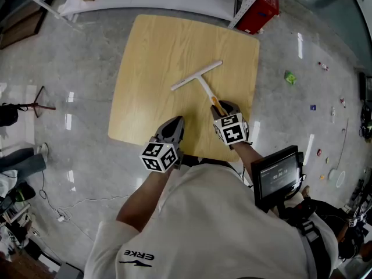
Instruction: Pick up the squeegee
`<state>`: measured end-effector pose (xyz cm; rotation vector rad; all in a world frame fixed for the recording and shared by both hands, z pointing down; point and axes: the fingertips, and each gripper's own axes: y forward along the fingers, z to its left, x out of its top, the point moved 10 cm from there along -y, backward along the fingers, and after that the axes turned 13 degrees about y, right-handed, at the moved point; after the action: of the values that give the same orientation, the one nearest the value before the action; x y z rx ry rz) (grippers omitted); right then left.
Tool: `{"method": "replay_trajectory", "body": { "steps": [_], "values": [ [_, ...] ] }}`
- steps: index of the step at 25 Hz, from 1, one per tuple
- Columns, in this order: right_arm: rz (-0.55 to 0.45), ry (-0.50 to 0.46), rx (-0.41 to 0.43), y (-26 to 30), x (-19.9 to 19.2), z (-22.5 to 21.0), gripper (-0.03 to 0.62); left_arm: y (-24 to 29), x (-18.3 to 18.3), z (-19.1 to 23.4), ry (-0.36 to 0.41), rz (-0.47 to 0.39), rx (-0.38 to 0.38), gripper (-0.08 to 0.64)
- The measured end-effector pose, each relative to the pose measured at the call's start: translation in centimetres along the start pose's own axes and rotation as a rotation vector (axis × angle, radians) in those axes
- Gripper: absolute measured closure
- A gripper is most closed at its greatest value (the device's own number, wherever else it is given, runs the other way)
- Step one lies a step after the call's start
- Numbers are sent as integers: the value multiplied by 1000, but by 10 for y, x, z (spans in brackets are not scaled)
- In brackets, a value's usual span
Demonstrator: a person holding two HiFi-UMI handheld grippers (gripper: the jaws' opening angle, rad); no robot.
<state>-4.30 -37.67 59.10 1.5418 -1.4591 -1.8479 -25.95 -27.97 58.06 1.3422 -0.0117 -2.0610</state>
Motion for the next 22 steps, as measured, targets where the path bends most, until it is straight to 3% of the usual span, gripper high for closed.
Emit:
{"method": "replay_trajectory", "body": {
  "steps": [22],
  "values": [
    [-14, -16, 35, -18, 6, 11, 465, 3, 2, -3, 9, -1, -28, 555]
  ]
}}
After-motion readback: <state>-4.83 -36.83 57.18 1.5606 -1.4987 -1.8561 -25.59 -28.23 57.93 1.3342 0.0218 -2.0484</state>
